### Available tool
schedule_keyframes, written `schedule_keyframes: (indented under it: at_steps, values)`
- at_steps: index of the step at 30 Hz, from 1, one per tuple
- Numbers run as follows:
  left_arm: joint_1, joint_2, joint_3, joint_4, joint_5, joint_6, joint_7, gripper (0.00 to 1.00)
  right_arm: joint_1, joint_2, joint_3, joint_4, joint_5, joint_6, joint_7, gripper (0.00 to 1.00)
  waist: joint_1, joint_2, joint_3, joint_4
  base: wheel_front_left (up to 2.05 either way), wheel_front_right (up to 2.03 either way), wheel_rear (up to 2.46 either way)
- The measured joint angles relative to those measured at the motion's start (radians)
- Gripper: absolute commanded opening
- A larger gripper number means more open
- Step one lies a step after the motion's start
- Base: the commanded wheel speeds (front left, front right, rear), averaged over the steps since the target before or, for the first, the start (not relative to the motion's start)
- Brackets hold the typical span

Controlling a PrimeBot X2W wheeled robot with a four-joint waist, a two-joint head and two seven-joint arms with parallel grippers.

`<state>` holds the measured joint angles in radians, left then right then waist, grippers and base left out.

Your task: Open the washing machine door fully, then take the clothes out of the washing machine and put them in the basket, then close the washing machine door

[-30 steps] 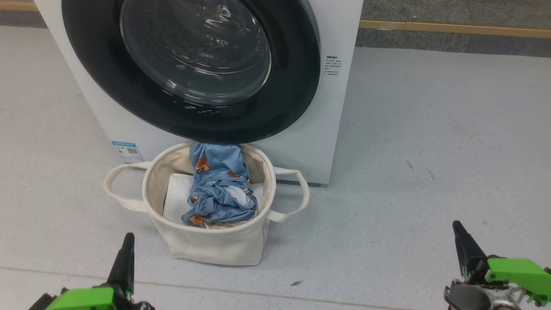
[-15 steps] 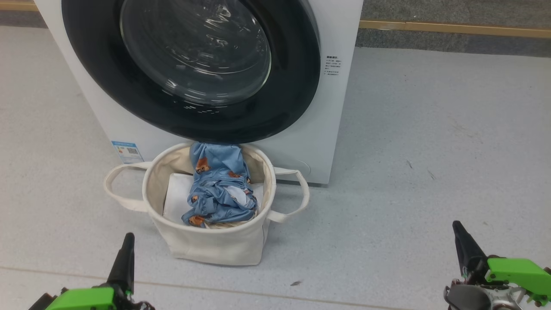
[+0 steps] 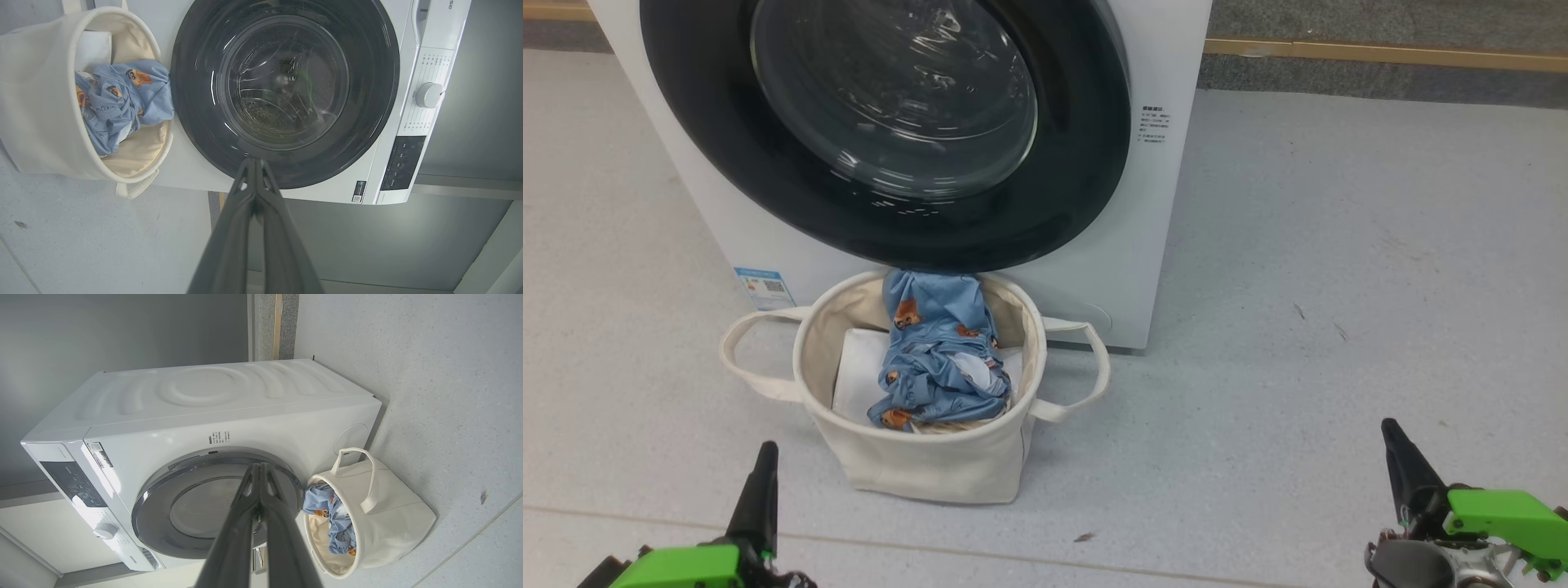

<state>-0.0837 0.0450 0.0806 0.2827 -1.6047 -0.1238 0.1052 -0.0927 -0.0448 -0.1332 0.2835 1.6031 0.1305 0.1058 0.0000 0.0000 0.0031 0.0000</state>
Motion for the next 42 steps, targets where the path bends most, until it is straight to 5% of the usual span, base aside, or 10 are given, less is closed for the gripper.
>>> schedule_keyframes:
  at_steps: [42]
  values:
    - [0.000,0.000,0.000,0.000,0.000,0.000,0.000,0.00,0.000,0.000,0.000,0.000,0.000,0.000,0.000,0.00,0.0000,0.0000,0.000,0.000,0.00,0.00,0.00]
